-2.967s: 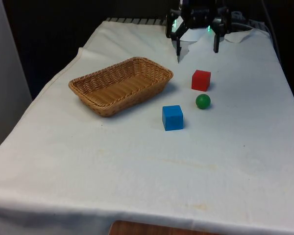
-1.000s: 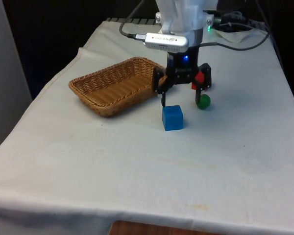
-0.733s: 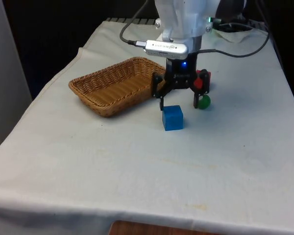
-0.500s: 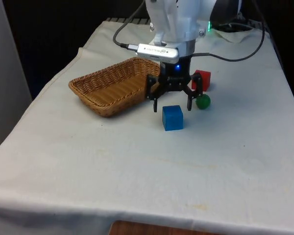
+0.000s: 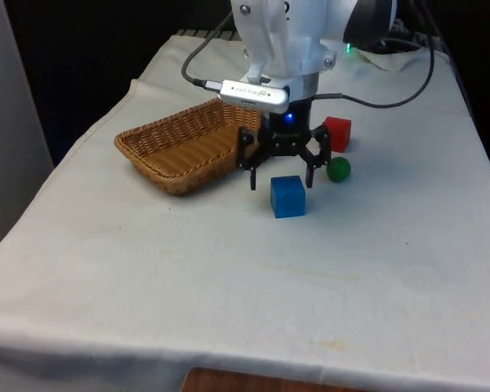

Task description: Place all non-red objects into the basket.

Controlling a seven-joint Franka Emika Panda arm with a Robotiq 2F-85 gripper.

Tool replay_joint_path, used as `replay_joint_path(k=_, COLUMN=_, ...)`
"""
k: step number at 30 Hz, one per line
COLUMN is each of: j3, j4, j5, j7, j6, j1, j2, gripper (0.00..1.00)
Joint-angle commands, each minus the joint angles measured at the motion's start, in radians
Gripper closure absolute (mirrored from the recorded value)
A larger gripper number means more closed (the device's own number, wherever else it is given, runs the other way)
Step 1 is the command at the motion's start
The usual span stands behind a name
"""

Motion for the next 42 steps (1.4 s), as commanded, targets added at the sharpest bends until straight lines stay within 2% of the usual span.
replay_joint_path(k=1, j3=0.01, j4=0.003, j5=0.013, j7=-0.007, j6=0.006, j1=-0.007, j2=0.006, gripper=0.0)
replay_joint_path(k=6, j3=0.023, j4=0.009, j5=0.036, j7=-0.019, j6=0.014, j1=-0.015, j2=0.015, gripper=0.0)
replay_joint_path(k=10, j3=0.026, j4=0.017, j5=0.077, j7=-0.046, j6=0.021, j1=-0.016, j2=0.026, gripper=0.0)
replay_joint_path(k=13, j3=0.02, j4=0.023, j5=0.113, j7=-0.072, j6=0.027, j1=-0.01, j2=0.036, gripper=0.0)
replay_joint_path(k=14, j3=0.007, j4=0.021, j5=0.104, j7=-0.064, j6=0.02, j1=0.0, j2=0.036, gripper=0.0)
replay_joint_path(k=15, j3=0.019, j4=0.024, j5=0.118, j7=-0.075, j6=0.028, j1=-0.009, j2=0.037, gripper=0.0)
replay_joint_path(k=18, j3=0.014, j4=0.019, j5=0.119, j7=-0.076, j6=0.033, j1=-0.004, j2=0.035, gripper=0.0)
replay_joint_path(k=19, j3=0.012, j4=0.016, j5=0.117, j7=-0.075, j6=0.036, j1=-0.002, j2=0.034, gripper=0.03)
replay_joint_path(k=20, j3=0.011, j4=0.014, j5=0.116, j7=-0.074, j6=0.037, j1=-0.002, j2=0.033, gripper=0.11)
replay_joint_path(k=23, j3=0.007, j4=0.02, j5=0.111, j7=-0.069, j6=0.024, j1=0.0, j2=0.037, gripper=0.43)
replay_joint_path(k=24, j3=0.009, j4=0.011, j5=0.114, j7=-0.073, j6=0.041, j1=0.0, j2=0.032, gripper=0.43)
replay_joint_path(k=25, j3=0.009, j4=0.01, j5=0.114, j7=-0.072, j6=0.042, j1=0.0, j2=0.032, gripper=0.55)
replay_joint_path(k=26, j3=0.008, j4=0.008, j5=0.113, j7=-0.072, j6=0.044, j1=0.001, j2=0.031, gripper=0.77)
replay_joint_path(k=28, j3=0.008, j4=0.006, j5=0.113, j7=-0.072, j6=0.047, j1=0.002, j2=0.03, gripper=0.98)
replay_joint_path(k=31, j3=0.007, j4=0.013, j5=0.111, j7=-0.069, j6=0.035, j1=0.001, j2=0.035, gripper=1.0)
replay_joint_path(k=36, j3=0.007, j4=0.003, j5=0.112, j7=-0.071, j6=0.051, j1=0.003, j2=0.029, gripper=1.0)
replay_joint_path(k=39, j3=0.0, j4=0.003, j5=0.106, j7=-0.068, j6=0.03, j1=0.004, j2=0.015, gripper=1.0)
replay_joint_path(k=40, j3=0.005, j4=0.012, j5=0.111, j7=-0.069, j6=0.036, j1=0.002, j2=0.029, gripper=1.0)
replay_joint_path(k=42, j3=-0.007, j4=0.003, j5=0.102, j7=-0.066, j6=0.01, j1=0.007, j2=-0.003, gripper=1.0)
